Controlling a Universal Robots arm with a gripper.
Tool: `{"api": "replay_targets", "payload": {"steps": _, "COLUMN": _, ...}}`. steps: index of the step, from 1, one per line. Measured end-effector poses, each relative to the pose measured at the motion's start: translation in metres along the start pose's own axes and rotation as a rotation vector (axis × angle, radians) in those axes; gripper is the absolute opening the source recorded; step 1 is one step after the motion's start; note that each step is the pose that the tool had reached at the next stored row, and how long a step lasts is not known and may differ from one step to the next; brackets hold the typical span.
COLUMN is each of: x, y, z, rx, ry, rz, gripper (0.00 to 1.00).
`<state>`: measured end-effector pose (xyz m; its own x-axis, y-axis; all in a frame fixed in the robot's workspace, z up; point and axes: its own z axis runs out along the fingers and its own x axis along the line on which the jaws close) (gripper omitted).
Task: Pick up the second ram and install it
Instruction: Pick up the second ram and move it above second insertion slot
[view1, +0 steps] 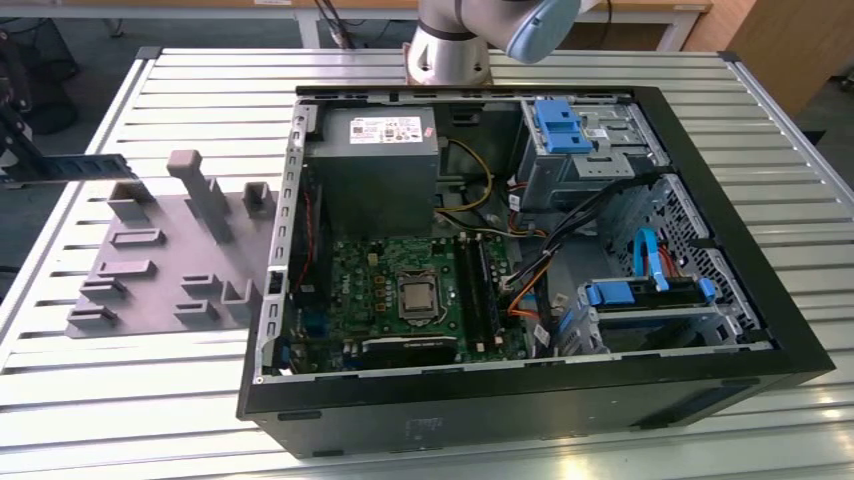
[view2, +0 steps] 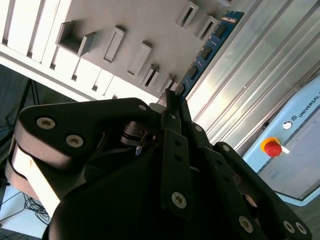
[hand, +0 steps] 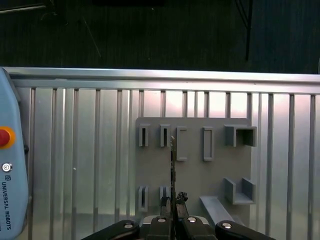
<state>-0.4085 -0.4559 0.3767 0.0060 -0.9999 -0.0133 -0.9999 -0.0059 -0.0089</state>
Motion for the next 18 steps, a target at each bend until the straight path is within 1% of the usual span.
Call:
{"api": "replay_targets", "payload": {"steps": 7, "x": -0.0001, "y": 0.0, "z": -0.0047, "rx": 0.0, "ry": 0.0, "rz": 0.0, "gripper": 0.14}}
{"api": "replay_targets", "payload": {"steps": 18, "x": -0.0001, "y": -0.0001, "z": -0.0089, "rx": 0.0, "ry": 0.0, "rz": 0.0, "gripper": 0.14}}
